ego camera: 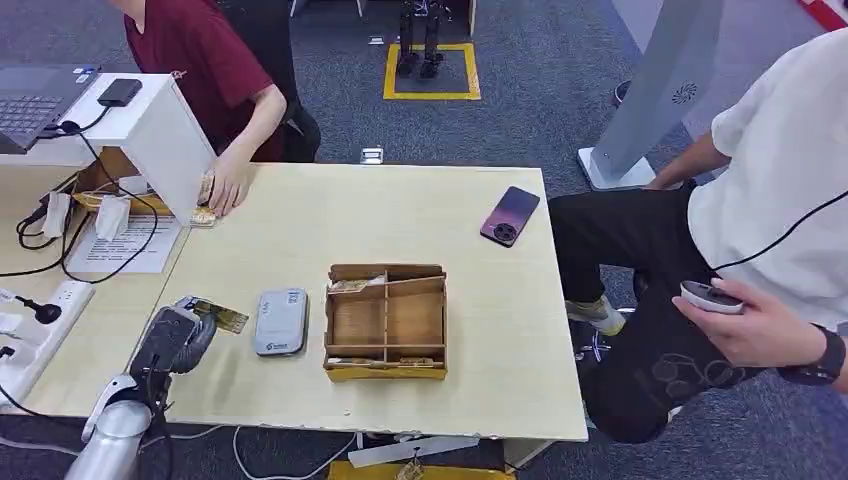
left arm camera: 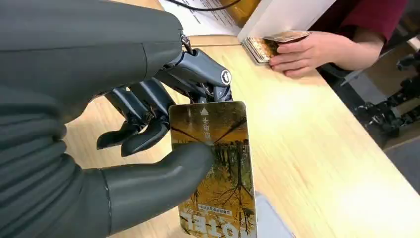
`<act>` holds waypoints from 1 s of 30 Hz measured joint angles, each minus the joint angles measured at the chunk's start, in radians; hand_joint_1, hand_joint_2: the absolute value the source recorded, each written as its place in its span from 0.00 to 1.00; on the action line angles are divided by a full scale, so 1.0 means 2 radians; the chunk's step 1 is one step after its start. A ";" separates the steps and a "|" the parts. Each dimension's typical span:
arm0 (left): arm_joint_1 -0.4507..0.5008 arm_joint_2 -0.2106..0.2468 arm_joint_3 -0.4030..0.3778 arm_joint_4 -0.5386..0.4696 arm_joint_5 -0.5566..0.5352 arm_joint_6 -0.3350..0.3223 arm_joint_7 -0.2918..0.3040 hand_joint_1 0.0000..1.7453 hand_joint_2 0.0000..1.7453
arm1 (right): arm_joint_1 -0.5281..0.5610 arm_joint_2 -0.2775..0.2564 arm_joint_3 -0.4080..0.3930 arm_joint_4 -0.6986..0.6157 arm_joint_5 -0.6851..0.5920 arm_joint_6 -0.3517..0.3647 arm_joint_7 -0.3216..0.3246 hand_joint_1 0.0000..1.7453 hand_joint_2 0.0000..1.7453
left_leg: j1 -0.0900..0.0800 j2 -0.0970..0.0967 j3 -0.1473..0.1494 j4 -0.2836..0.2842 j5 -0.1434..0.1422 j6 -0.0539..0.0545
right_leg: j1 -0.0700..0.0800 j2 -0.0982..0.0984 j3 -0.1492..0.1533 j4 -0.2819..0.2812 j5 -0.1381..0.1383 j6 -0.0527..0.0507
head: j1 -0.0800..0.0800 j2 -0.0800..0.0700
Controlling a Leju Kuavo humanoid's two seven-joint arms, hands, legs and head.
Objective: Pass the card to the sensor for recognition and then transmit it.
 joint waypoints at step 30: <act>-0.039 -0.044 -0.049 -0.008 0.050 -0.008 0.067 1.00 1.00 | -0.001 0.005 -0.003 0.000 0.010 -0.006 0.002 0.00 1.00 | 0.000 0.000 0.000 0.000 0.000 0.000 | 0.000 0.000 0.000 0.000 0.000 0.000 | 0.000 0.000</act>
